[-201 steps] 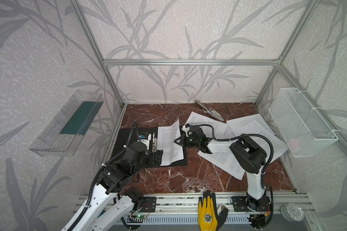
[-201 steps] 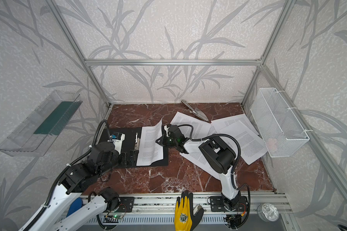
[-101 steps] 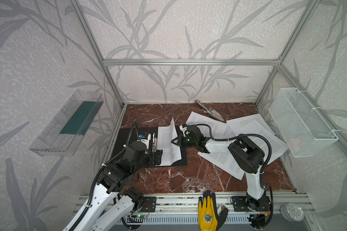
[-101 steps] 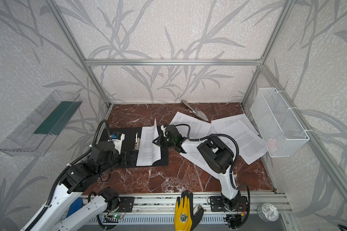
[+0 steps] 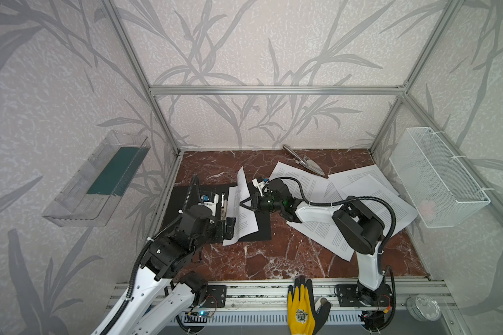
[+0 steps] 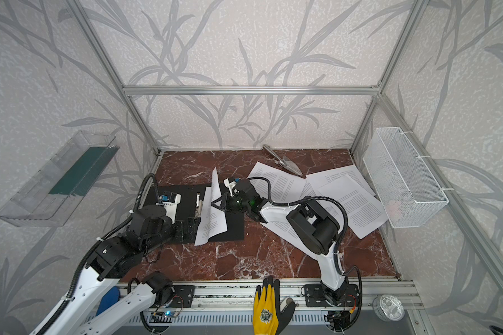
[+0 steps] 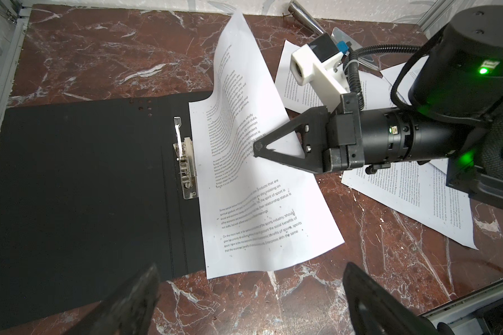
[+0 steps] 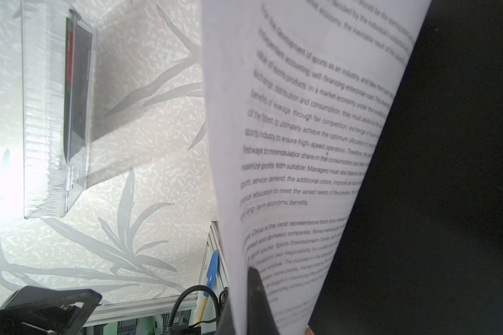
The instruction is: Put the files into the folder
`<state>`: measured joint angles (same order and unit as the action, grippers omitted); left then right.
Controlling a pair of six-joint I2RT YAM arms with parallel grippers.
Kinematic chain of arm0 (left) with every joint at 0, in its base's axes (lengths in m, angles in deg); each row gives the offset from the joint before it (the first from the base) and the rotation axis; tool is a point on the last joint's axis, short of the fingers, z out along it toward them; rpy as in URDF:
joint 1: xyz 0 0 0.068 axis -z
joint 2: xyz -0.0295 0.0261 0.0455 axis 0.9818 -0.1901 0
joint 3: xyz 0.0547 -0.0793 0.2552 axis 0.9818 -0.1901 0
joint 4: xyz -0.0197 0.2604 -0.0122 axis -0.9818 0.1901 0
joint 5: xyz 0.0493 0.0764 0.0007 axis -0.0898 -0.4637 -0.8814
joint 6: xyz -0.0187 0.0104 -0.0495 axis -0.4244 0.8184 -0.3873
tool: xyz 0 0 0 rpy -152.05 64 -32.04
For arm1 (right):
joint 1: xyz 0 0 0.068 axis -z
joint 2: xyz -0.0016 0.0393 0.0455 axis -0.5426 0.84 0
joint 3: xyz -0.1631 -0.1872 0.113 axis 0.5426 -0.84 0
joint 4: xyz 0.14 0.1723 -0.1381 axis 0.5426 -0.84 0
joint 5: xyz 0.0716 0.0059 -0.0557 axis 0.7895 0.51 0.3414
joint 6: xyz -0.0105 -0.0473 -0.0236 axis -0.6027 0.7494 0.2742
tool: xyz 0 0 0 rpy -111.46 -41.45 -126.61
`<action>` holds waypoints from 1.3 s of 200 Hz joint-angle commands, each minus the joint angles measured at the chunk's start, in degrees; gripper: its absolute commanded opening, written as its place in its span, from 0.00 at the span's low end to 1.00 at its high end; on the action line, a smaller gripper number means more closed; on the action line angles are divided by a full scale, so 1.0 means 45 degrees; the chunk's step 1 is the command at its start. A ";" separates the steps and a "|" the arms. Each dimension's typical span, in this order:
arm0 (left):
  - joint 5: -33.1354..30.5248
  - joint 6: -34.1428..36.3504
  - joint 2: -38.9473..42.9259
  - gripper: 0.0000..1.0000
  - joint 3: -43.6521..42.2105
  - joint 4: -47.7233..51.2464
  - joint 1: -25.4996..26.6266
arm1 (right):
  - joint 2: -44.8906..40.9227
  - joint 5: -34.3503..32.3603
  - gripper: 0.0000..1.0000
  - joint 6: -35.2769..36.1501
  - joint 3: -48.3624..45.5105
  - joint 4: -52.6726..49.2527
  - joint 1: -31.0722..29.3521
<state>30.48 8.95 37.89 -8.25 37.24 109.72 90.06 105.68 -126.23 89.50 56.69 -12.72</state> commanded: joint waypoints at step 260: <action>0.1527 0.0306 -0.0167 0.99 -0.0341 -0.0270 -0.0085 | 0.0942 -0.1829 0.00 0.1497 -0.0048 -0.2264 0.0676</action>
<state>35.73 9.13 37.43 -9.28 36.28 109.61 92.99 97.88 -119.96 89.83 46.87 -9.77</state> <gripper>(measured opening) 0.992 0.047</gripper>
